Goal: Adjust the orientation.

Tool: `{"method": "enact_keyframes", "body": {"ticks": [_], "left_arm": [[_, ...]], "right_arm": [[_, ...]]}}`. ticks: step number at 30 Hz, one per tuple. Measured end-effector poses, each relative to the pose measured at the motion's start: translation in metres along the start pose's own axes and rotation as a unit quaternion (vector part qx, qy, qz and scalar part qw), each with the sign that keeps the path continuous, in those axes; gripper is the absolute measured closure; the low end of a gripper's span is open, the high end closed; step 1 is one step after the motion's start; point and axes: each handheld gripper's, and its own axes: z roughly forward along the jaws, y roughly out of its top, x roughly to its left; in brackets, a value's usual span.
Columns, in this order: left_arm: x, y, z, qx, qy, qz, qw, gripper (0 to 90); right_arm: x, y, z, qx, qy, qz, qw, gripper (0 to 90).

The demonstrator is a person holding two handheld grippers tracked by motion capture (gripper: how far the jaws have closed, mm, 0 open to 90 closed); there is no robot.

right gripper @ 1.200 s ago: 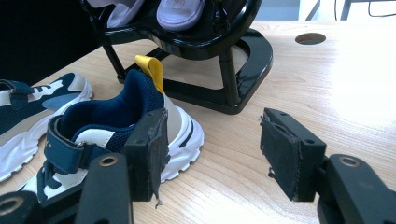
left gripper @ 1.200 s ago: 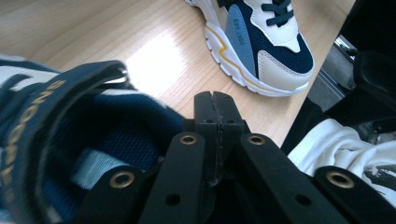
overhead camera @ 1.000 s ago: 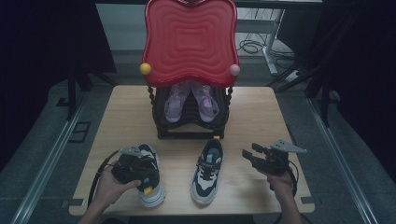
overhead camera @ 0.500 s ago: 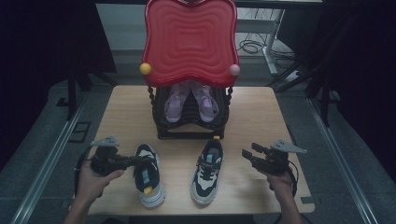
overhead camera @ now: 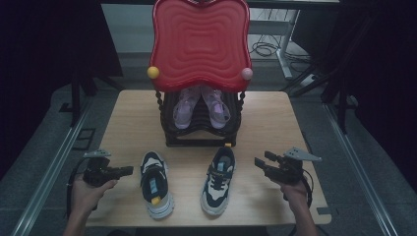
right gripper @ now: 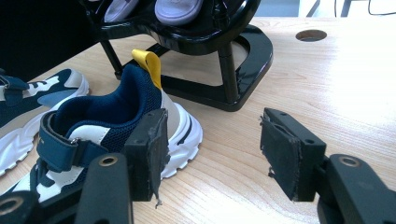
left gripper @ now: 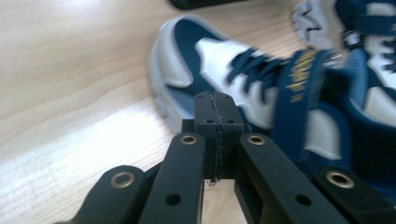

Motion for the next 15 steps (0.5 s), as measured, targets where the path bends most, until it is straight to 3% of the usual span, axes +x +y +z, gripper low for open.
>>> {"method": "enact_keyframes", "body": {"ticks": [5,15], "left_arm": [[0.018,-0.005,0.018,0.013,0.007,-0.022,0.9996,90.0],[0.022,-0.003,0.028,0.005,-0.006,-0.03,0.9995,90.0]], "right_arm": [[0.0,0.0,0.0,0.001,0.001,0.001,1.0,41.8],[-0.001,-0.003,0.004,0.009,0.001,0.002,1.0,41.8]]}}
